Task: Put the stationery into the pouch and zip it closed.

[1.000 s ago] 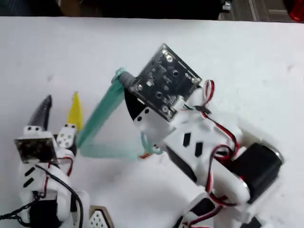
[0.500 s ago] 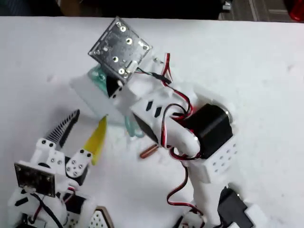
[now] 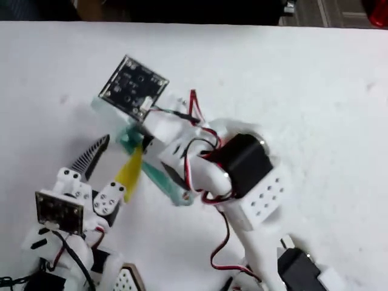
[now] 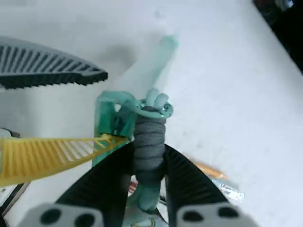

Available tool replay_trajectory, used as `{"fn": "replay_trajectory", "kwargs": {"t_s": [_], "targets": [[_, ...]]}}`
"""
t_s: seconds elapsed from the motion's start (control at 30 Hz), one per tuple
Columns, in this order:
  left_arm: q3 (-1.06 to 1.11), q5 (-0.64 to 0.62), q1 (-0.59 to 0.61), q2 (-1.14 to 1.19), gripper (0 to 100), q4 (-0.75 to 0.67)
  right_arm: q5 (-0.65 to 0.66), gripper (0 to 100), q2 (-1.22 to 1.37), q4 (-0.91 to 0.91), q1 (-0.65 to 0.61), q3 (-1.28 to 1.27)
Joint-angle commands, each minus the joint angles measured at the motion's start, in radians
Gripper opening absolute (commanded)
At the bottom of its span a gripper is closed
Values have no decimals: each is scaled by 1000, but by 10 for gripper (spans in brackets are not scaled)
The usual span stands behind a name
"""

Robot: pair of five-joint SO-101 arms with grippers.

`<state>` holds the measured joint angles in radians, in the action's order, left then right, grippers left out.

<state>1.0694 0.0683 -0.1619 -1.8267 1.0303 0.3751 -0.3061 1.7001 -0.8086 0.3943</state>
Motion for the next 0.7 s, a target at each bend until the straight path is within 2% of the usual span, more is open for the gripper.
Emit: {"fn": "replay_trajectory", "kwargs": {"t_s": [0.0,0.13,0.27,0.5,0.67], "targets": [[-109,68,-19,-2,225,117,2,17,-50,18,18,-43],[-230,153,-21,-2,225,230,2,17,-73,18,28,-48],[-296,322,-16,-2,225,292,3,17,-94,12,31,-46],[-310,523,-13,-2,225,374,77,17,-93,13,154,-51],[-307,761,79,-2,225,376,77,17,-102,16,171,-51]]}}
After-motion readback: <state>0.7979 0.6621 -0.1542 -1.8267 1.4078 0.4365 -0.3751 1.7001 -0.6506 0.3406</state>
